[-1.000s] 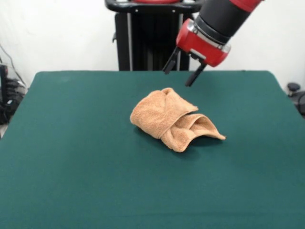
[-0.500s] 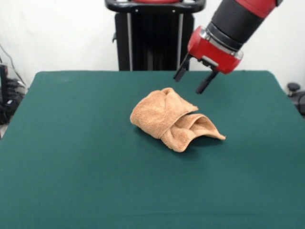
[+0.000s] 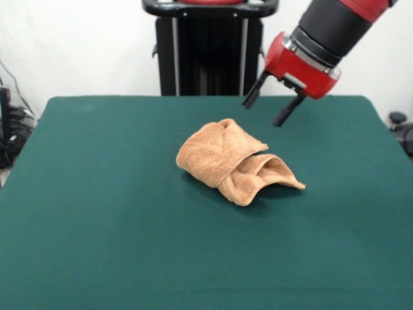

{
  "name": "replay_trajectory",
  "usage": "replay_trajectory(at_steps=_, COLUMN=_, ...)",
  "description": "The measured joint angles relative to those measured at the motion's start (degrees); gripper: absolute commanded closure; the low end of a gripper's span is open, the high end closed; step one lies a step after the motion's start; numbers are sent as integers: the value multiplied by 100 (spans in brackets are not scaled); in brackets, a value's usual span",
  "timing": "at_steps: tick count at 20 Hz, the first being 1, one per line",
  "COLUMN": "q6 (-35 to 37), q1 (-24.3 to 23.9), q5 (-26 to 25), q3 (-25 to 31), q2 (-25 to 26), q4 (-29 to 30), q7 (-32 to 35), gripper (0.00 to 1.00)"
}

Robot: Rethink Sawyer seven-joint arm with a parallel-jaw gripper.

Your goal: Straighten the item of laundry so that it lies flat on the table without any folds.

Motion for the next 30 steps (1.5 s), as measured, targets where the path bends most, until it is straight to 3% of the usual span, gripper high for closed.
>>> replay_trajectory(at_steps=17, q6=568, q1=260, q5=26, q3=-309, q2=36, q4=-125, q7=393, gripper=0)
replay_trajectory(at_steps=30, q6=588, q1=101, q5=26, q3=-342, q2=189, q4=-248, q7=393, gripper=0)
